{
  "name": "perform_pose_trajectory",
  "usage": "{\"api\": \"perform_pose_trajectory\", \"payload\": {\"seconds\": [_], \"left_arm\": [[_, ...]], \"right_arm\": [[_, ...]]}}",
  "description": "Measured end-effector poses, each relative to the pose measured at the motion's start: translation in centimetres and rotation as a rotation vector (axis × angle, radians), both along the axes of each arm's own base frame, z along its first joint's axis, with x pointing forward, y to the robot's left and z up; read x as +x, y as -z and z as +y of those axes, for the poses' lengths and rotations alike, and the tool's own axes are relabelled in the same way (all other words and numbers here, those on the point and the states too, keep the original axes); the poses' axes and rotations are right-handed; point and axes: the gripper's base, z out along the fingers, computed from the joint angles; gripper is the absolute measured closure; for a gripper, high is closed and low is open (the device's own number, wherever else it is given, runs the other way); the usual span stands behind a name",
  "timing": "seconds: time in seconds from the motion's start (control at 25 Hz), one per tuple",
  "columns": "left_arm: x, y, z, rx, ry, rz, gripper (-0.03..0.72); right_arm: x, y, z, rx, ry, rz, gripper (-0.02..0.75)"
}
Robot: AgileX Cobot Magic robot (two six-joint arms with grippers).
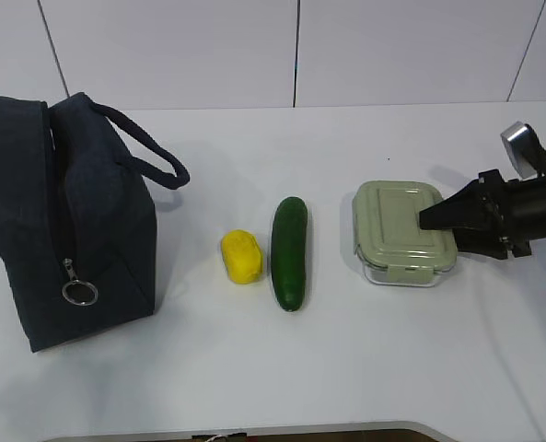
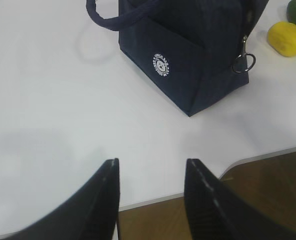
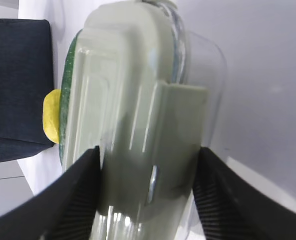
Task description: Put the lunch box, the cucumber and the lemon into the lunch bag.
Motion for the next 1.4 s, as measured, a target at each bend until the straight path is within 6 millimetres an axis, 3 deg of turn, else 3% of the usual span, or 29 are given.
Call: {"api": "perform_pose_trajectory", "payload": {"seconds": [0.36, 1.4], "left_arm": [[0.0, 0.0, 0.0, 0.0, 0.0, 0.0, 0.383], [0.06, -0.07, 0.15, 0.015, -0.011, -0.011, 0.383]], "right_arm": [[0.0, -0.05, 0.03, 0.007, -0.001, 0.0, 0.34], [-0.03, -0.18, 0.12, 0.024, -0.005, -0.001, 0.346]]}}
